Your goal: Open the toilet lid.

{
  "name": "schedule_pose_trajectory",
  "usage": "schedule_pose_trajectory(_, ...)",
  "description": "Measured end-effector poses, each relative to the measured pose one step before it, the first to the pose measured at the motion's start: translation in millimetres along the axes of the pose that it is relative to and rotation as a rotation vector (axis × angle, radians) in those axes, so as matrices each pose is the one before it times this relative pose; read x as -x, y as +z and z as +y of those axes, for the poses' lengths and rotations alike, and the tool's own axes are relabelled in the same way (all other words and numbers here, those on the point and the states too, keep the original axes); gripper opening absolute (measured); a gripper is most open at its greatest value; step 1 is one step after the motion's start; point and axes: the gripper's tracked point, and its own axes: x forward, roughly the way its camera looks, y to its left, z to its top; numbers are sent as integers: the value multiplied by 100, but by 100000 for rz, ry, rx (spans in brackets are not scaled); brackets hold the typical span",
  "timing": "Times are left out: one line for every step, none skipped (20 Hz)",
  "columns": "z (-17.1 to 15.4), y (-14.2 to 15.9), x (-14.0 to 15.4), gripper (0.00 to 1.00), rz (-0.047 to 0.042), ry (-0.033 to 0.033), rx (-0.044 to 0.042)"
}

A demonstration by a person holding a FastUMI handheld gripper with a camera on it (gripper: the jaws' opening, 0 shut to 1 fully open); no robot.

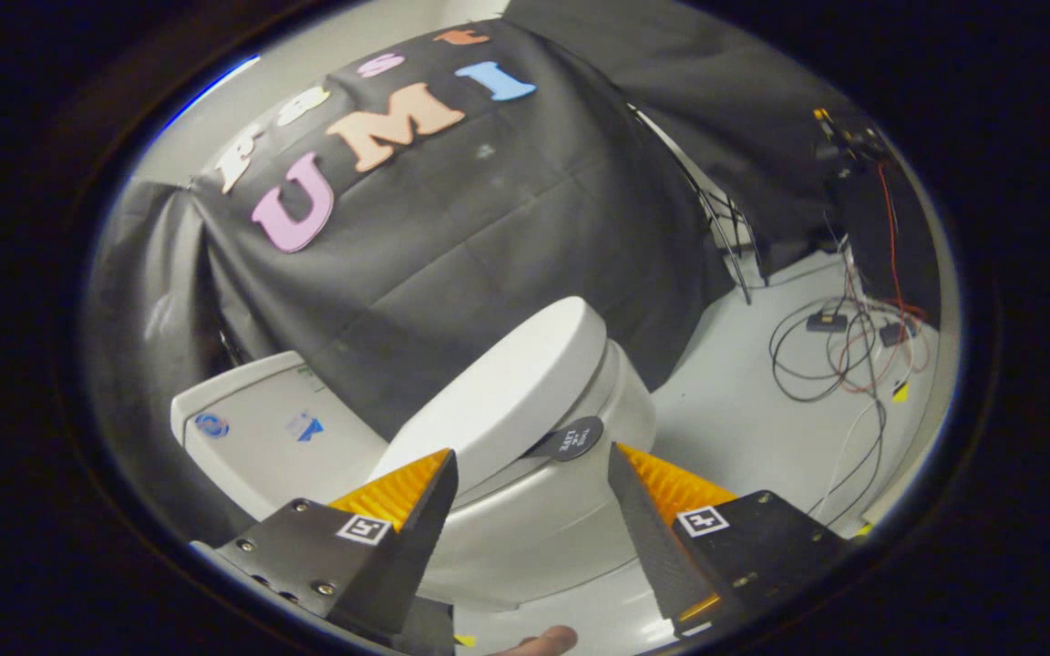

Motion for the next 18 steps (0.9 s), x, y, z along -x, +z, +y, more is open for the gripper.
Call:
schedule_pose_trajectory(-457, -254, -875, 98, 1780, -581, -3149)
schedule_pose_trajectory(-668, -93, -859, 98, 1799, -1197, -4018)
schedule_pose_trajectory(-85, 415, -434, 98, 262, 1378, -4486)
schedule_pose_trajectory(112, 529, -652, 98, -422, 2083, -4784)
schedule_pose_trajectory(33, 148, -449, 98, 537, 1446, -5548)
schedule_pose_trajectory(-426, -161, -644, 88, 1992, -710, -4515)
schedule_pose_trajectory(-618, -739, -777, 79, 1956, -1436, -3179)
schedule_pose_trajectory(-147, -246, -414, 70, 592, 629, -4406)
schedule_pose_trajectory(188, 334, 77, 61, -854, 2104, -3558)
schedule_pose_trajectory(-84, 219, -15, 51, -616, 335, -2218)
schedule_pose_trajectory(76, -60, -94, 42, -290, 705, -1830)
schedule_pose_trajectory(-182, -148, 28, 42, 500, 62, -1630)
schedule_pose_trajectory(-272, -97, 54, 42, 88, -319, -1534)
schedule_pose_trajectory(-320, 78, -55, 42, 406, -386, -1942)
schedule_pose_trajectory(-76, 267, 329, 42, -1227, -293, -2435)
schedule_pose_trajectory(-316, 525, -32, 42, -1760, -176, -2761)
schedule_pose_trajectory(-4, -47, 131, 42, 230, 1018, -2444)
schedule_pose_trajectory(516, -686, -1425, 42, 1353, 2541, -2444)
